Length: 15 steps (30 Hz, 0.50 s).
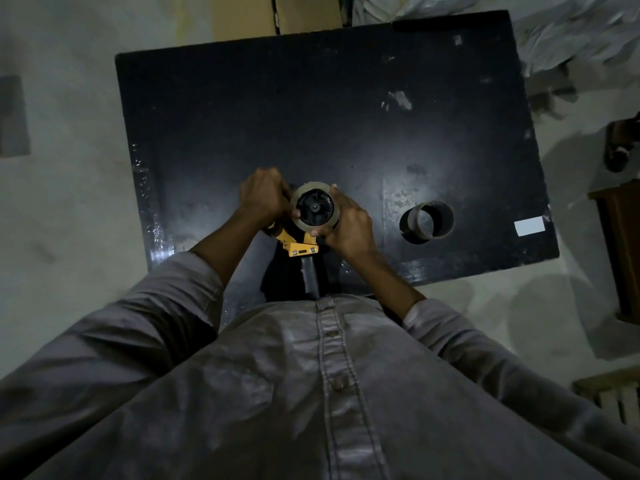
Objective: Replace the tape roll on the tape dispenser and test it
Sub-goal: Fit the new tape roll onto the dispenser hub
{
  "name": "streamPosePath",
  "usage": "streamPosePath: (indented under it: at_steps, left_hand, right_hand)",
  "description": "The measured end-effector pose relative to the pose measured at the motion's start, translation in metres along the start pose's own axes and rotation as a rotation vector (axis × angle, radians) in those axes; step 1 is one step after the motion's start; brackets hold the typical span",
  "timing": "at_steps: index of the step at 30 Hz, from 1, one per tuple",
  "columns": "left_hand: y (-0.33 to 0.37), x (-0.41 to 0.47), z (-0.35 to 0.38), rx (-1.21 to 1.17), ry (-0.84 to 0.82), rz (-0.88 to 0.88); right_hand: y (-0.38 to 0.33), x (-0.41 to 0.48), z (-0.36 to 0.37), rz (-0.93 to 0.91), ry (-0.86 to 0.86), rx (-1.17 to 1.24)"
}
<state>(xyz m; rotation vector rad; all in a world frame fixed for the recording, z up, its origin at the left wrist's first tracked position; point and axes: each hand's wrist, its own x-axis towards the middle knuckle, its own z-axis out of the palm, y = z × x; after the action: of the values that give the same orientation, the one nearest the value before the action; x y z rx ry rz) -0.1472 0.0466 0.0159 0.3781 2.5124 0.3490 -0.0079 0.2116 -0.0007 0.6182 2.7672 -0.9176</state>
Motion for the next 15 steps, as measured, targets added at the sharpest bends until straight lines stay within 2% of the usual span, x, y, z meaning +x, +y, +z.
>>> streamPosePath:
  at_steps: [8,9,11,13,15]
  left_hand:
    - [0.006,-0.009,-0.001,0.100,0.059,0.021]
    - [0.003,-0.014,0.003,0.142,0.106,0.065]
    - [-0.008,-0.031,0.014,0.126,0.299,0.176]
    - [-0.019,-0.056,0.027,-0.074,0.492,0.197]
    - [-0.028,-0.080,0.040,-0.207,0.575,0.149]
  right_hand:
    - [-0.009,0.005,-0.014,-0.029,-0.095,-0.017]
    - [-0.006,0.007,-0.018,-0.038,-0.123,-0.022]
    - [-0.003,0.004,-0.022,-0.056,-0.145,-0.012]
    - [0.000,-0.010,-0.021,-0.103,-0.067,0.031]
    - [0.004,-0.027,-0.016,-0.193,0.026,0.084]
